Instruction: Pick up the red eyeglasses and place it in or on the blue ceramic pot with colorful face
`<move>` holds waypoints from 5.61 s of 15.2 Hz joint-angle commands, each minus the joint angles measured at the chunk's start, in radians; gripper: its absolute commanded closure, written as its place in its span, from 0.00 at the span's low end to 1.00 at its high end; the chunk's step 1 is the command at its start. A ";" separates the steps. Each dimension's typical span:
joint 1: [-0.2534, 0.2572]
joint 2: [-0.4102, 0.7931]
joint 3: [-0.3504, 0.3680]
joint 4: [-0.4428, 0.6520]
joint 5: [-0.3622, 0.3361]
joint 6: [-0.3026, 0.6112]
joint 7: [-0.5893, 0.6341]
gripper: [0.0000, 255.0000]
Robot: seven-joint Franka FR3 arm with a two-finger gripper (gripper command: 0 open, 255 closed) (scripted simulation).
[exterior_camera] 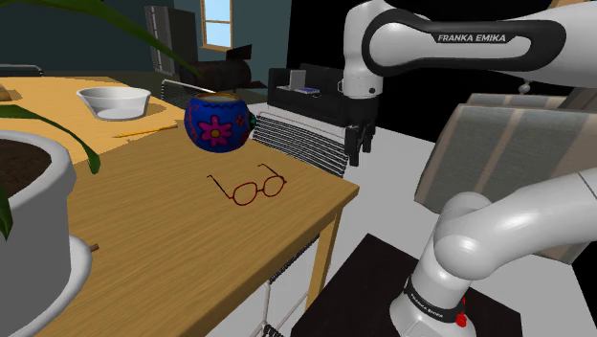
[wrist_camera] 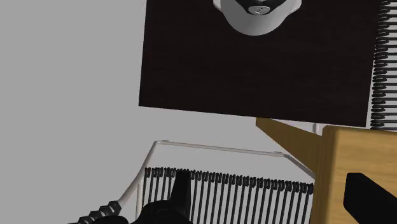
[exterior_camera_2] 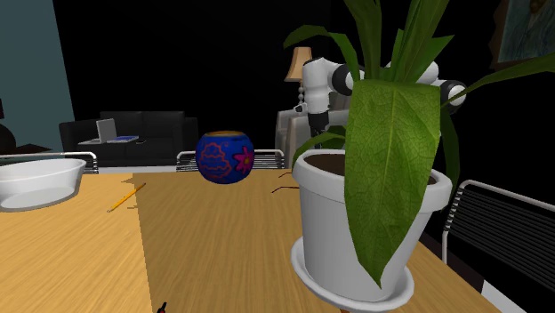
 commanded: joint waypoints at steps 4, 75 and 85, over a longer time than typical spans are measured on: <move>0.008 0.000 0.042 -0.007 0.096 0.039 0.110 0.00; 0.000 0.219 0.236 0.468 0.407 0.066 0.674 1.00; -0.006 0.290 0.231 0.667 0.392 -0.059 0.710 1.00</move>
